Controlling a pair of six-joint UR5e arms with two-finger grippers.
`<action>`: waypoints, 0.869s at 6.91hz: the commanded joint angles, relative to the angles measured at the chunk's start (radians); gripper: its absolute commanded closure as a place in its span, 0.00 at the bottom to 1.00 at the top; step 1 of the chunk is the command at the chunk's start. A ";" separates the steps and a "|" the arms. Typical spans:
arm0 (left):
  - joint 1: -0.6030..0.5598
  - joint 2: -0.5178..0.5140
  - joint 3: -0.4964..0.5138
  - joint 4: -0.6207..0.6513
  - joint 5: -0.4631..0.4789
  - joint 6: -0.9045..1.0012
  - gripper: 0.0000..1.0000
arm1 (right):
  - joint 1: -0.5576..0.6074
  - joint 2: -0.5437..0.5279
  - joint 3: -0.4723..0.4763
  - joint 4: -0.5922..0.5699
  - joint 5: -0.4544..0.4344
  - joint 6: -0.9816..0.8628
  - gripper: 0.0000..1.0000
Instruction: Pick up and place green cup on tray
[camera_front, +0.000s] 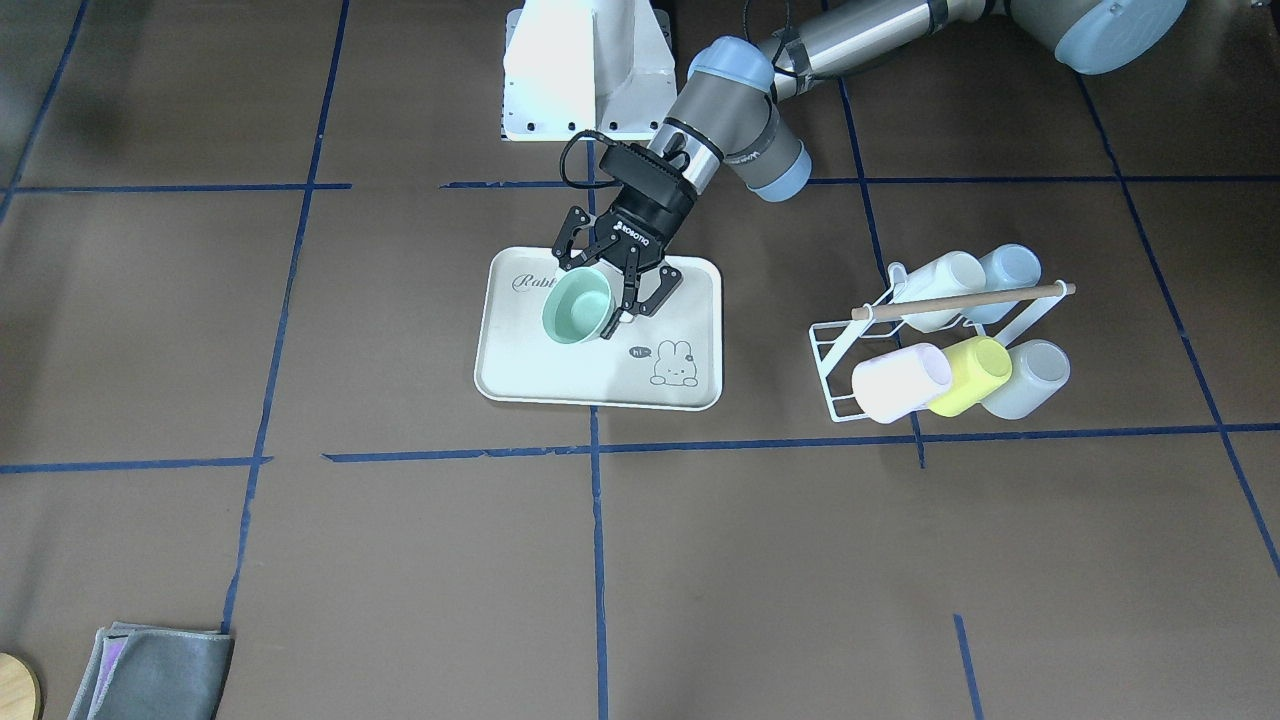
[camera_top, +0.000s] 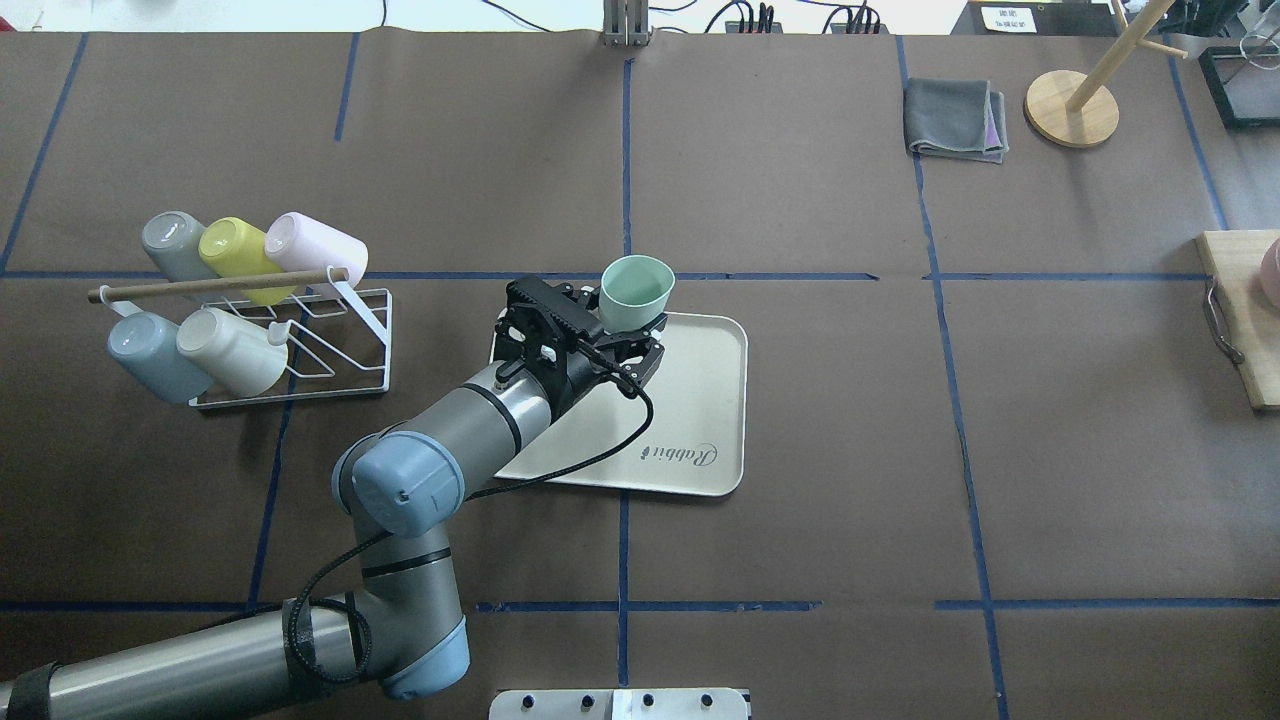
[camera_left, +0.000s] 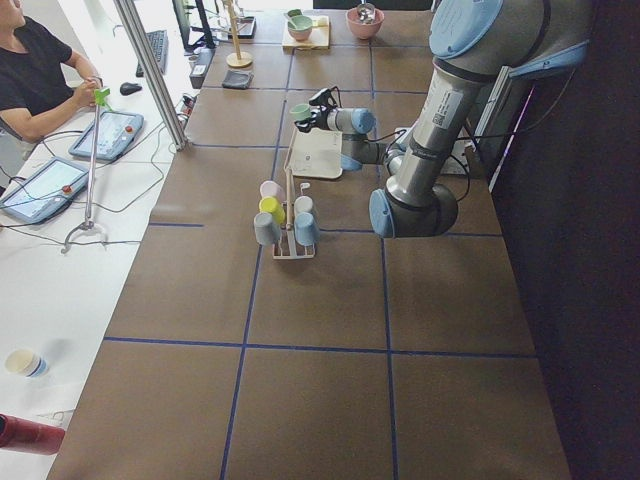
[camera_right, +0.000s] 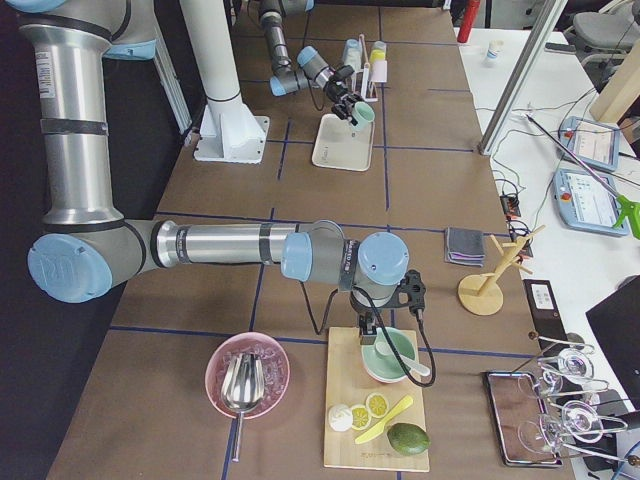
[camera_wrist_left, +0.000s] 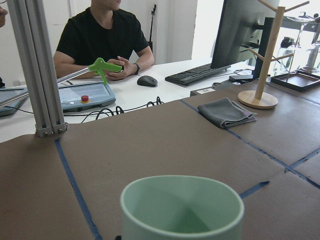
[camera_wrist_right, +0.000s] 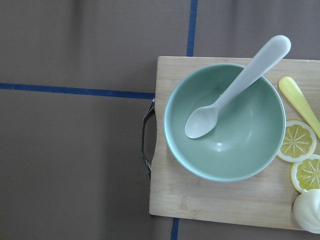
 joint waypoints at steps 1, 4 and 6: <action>0.001 -0.004 0.053 -0.006 0.000 0.002 0.92 | 0.000 0.000 -0.002 0.000 0.000 0.001 0.00; 0.007 -0.006 0.075 0.001 0.008 0.002 0.74 | 0.000 0.000 -0.002 0.000 0.000 0.003 0.00; 0.009 -0.006 0.075 0.004 0.010 0.078 0.47 | 0.000 0.000 -0.007 0.000 0.000 0.003 0.00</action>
